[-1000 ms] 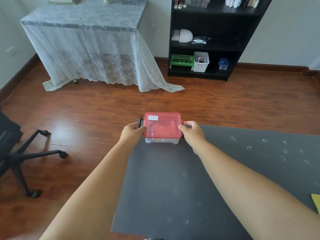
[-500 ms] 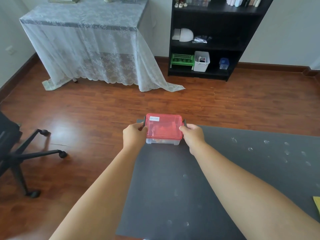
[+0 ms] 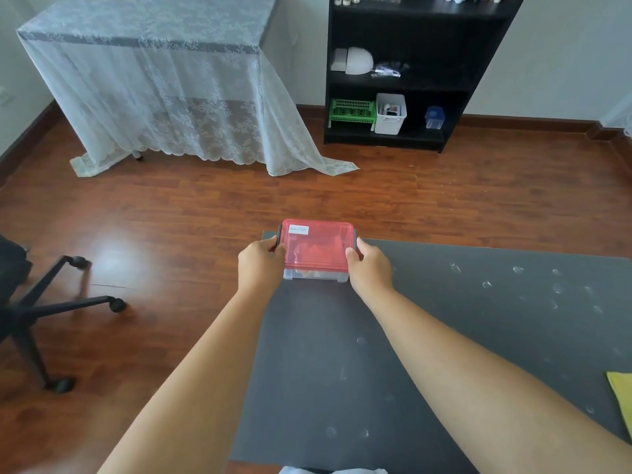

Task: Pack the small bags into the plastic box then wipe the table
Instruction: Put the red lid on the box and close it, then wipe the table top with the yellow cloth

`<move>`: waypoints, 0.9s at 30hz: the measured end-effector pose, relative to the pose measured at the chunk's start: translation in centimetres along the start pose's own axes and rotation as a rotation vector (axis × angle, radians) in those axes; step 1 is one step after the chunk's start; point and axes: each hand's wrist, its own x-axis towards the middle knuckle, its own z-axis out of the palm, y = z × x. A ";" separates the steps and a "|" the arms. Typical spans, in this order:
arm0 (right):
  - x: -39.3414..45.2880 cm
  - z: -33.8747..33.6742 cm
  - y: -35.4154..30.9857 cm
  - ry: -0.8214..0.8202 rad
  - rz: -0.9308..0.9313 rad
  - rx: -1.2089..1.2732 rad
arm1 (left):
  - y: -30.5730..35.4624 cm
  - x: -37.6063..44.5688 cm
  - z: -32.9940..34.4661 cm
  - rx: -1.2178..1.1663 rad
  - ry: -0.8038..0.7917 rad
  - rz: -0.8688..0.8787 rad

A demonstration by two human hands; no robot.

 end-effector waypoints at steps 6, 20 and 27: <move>-1.3 -1.9 2.8 -0.095 -0.007 0.155 | 0.9 -3.3 0.7 0.048 0.104 0.120; -6.4 -21.8 21.4 0.251 0.119 0.044 | 4.2 -20.0 15.2 0.227 -0.335 0.600; -10.1 -29.9 34.2 0.375 0.309 -0.485 | 5.5 -23.3 19.3 0.303 -0.342 0.522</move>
